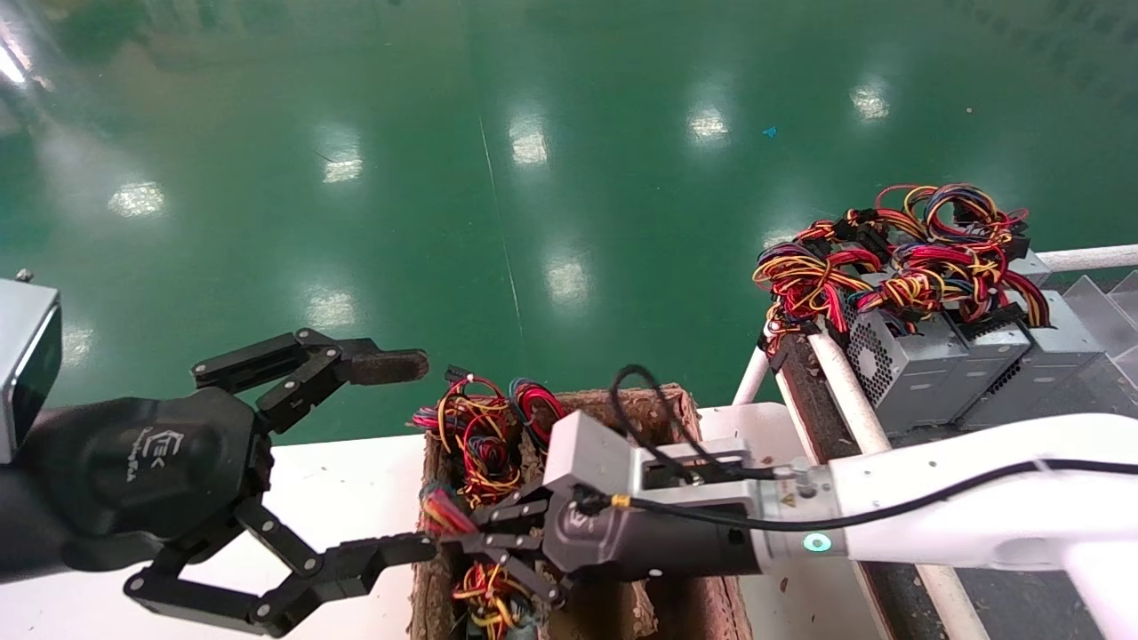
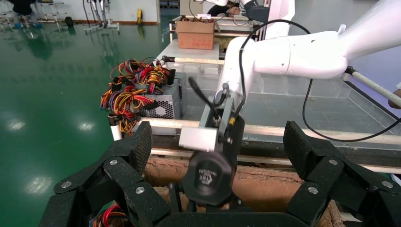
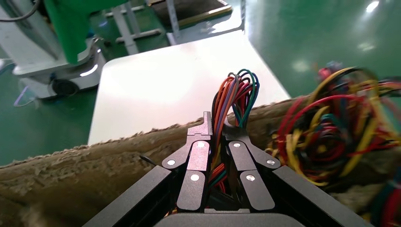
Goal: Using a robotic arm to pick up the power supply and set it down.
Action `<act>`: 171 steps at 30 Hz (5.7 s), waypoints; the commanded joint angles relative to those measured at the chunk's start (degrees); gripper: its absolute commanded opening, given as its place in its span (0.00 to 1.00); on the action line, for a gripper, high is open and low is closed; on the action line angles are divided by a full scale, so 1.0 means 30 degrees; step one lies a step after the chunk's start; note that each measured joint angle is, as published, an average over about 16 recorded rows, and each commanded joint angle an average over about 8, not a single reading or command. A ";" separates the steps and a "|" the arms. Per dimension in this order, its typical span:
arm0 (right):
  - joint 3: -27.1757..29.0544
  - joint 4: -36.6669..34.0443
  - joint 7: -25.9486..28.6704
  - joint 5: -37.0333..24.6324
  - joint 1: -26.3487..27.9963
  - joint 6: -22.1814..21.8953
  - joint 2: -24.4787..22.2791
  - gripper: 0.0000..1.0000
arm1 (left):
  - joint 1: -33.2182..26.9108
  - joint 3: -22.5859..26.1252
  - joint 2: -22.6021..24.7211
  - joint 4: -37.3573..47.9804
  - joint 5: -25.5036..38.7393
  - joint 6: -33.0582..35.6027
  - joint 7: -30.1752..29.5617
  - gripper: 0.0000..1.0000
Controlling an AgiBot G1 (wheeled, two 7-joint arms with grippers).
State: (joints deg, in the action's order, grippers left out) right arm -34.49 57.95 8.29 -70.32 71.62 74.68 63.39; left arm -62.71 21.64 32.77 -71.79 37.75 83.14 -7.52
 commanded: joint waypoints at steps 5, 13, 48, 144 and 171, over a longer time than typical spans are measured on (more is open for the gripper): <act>0.0794 0.1783 0.0419 0.0700 -0.0319 -0.0573 -0.1005 0.00 | 0.0000 0.0000 0.0000 0.0000 0.0000 0.0000 0.0000 1.00; 0.2186 0.3972 0.0918 0.1929 -0.0406 -0.1140 -0.2664 0.00 | 0.0000 0.0001 0.0000 0.0000 -0.0001 0.0000 0.0001 1.00; 0.8709 0.6423 0.2420 0.6830 -0.0506 0.1428 -1.5032 0.00 | -0.0001 0.0004 -0.0001 0.0000 -0.0003 -0.0001 0.0002 1.00; 0.6361 -0.0407 -0.1312 0.3555 0.0255 0.2486 -1.2068 1.00 | 0.0001 0.0011 -0.0005 0.0007 -0.0008 -0.0007 0.0006 1.00; 0.6243 0.2821 -0.0087 0.6964 -0.1818 0.3168 -1.0568 1.00 | 0.0000 0.0013 -0.0006 0.0008 -0.0009 -0.0008 0.0007 1.00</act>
State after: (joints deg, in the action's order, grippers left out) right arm -15.74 65.87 7.82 -50.01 66.52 84.07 31.43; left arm -62.71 21.68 32.76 -71.77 37.72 83.11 -7.50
